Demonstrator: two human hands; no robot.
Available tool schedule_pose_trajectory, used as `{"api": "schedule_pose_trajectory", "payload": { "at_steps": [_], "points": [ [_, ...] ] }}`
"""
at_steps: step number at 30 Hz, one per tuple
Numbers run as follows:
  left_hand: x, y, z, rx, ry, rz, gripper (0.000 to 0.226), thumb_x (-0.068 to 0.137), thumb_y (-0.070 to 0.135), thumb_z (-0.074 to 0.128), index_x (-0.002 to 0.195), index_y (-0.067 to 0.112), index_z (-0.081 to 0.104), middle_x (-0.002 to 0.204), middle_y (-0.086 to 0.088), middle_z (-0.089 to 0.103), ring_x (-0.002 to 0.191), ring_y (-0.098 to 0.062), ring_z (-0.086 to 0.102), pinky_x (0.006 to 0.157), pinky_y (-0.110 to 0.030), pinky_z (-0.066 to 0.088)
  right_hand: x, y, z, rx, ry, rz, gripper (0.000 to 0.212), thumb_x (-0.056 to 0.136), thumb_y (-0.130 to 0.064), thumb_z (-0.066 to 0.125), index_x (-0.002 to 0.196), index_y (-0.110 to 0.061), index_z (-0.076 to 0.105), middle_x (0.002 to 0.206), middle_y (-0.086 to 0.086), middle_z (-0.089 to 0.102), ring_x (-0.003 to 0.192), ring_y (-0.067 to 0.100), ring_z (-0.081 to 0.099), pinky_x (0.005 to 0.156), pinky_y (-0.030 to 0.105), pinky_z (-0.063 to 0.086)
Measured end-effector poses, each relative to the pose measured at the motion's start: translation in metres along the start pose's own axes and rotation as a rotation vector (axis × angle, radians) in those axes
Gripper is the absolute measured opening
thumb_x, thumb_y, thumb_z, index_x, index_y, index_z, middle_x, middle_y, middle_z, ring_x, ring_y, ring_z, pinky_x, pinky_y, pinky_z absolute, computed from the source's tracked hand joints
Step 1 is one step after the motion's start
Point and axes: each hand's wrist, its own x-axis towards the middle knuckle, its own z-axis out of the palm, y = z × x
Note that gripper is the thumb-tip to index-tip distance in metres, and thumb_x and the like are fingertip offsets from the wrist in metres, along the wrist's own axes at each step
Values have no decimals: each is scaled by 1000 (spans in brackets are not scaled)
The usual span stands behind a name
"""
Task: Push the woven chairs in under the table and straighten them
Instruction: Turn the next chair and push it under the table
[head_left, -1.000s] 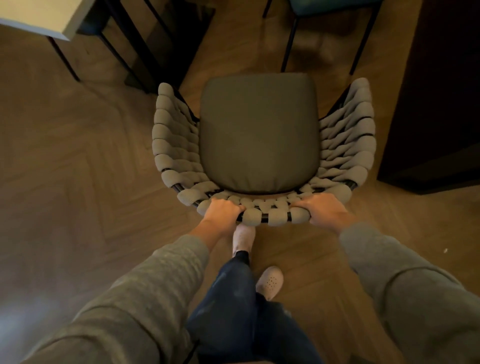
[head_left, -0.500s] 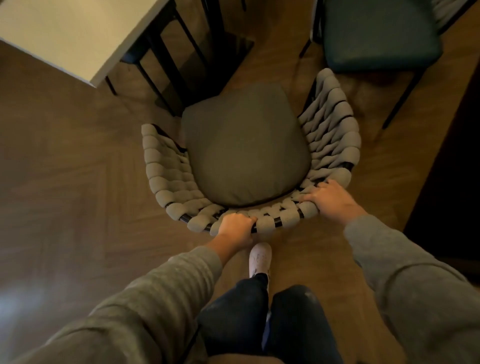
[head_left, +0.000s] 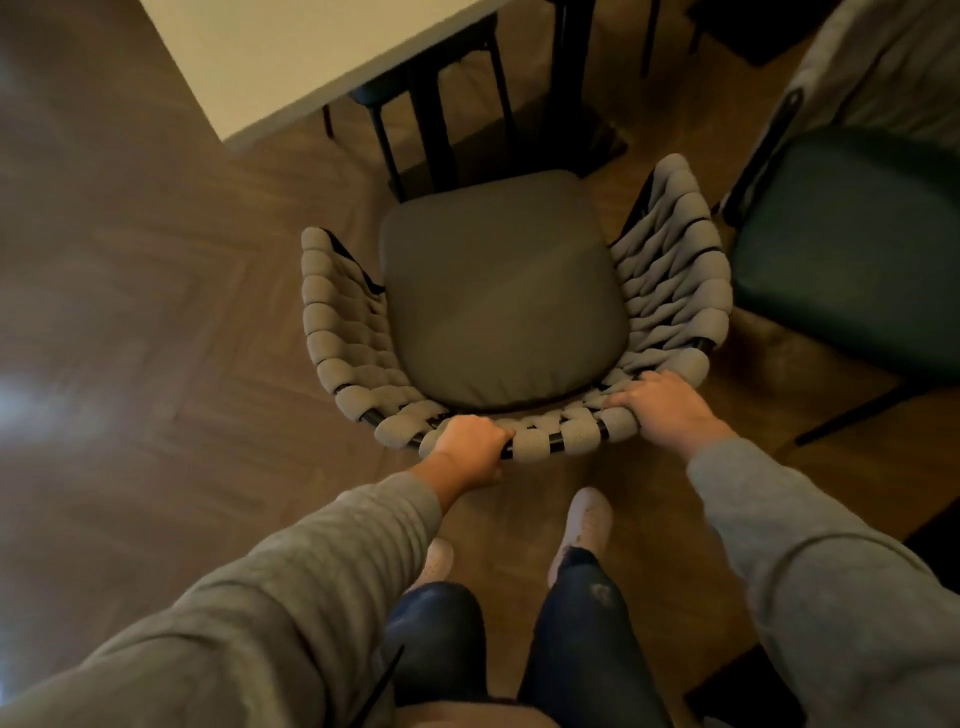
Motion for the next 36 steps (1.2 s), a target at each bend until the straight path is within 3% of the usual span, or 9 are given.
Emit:
{"api": "schedule_pose_trajectory", "payload": {
  "at_steps": [12, 15, 17, 20, 24, 27, 30, 33, 36],
  "points": [
    [90, 50, -49, -182, 59, -159, 39, 87, 42, 59, 119, 20, 56, 107, -3, 65, 93, -21, 63, 74, -31, 48, 58, 132, -48, -129, -28, -176, 44, 91, -22, 59, 131, -38, 52, 129, -4, 58, 122, 20, 48, 107, 40, 33],
    [99, 41, -50, -292, 68, -179, 47, 87, 50, 60, 126, 24, 53, 117, 0, 63, 105, -19, 60, 90, -34, 47, 74, 144, -59, -159, -14, -210, 45, 90, -22, 60, 131, -40, 51, 131, -6, 58, 125, 20, 46, 112, 43, 27],
    [98, 29, -53, -382, 47, -190, 58, 87, 63, 52, 133, 27, 49, 128, 3, 59, 121, -17, 53, 113, -43, 27, 84, 151, -67, -243, 36, -229, 43, 91, -22, 58, 130, -40, 52, 133, -5, 57, 130, 21, 42, 117, 50, 14],
    [87, 7, -57, -424, 92, -356, 72, 84, 76, 37, 136, 27, 50, 135, 3, 56, 133, -16, 43, 118, -51, -1, 92, 159, -70, -290, 201, -91, 47, 89, -19, 59, 134, -31, 51, 144, 6, 44, 141, 28, 26, 117, 57, 3],
    [78, -11, -43, -443, 466, -759, 76, 85, 74, 34, 129, 17, 58, 145, -10, 44, 142, -26, 27, 117, -50, 1, 93, 159, -63, 172, 440, 274, 91, 76, -5, 73, 151, -21, 24, 160, 16, 5, 148, 32, -3, 119, 51, 7],
    [77, -17, -36, -665, 625, -1050, 76, 90, 48, 59, 148, 7, 33, 158, -17, 14, 147, -32, 9, 121, -48, 8, 90, 151, -56, 649, 438, 358, 97, 80, 6, 66, 154, -21, 9, 161, 3, -11, 148, 25, -8, 116, 38, 17],
    [82, -16, -48, -1056, 723, -1302, 92, 90, 30, 65, 154, 8, 3, 161, -12, -4, 148, -30, 4, 120, -42, 16, 83, 138, -47, 1265, 563, 517, 84, 88, 11, 50, 154, -25, 12, 161, 2, 12, 145, 23, 19, 116, 41, 25],
    [92, -25, -55, -1592, 758, -1512, 90, 88, 31, 69, 153, 11, 10, 155, -15, 25, 140, -33, 31, 114, -44, 31, 85, 129, -55, 2000, 558, 882, 49, 99, -14, 42, 147, -23, 35, 140, 8, 51, 124, 24, 52, 96, 40, 48],
    [98, -34, -55, -1810, 703, -1580, 74, 84, 35, 73, 141, 12, 33, 138, -15, 48, 122, -34, 52, 101, -48, 47, 102, 126, -64, 1978, 430, 962, 59, 91, -50, 56, 139, -18, 46, 130, 6, 58, 116, 23, 56, 94, 38, 47]
  ]
}}
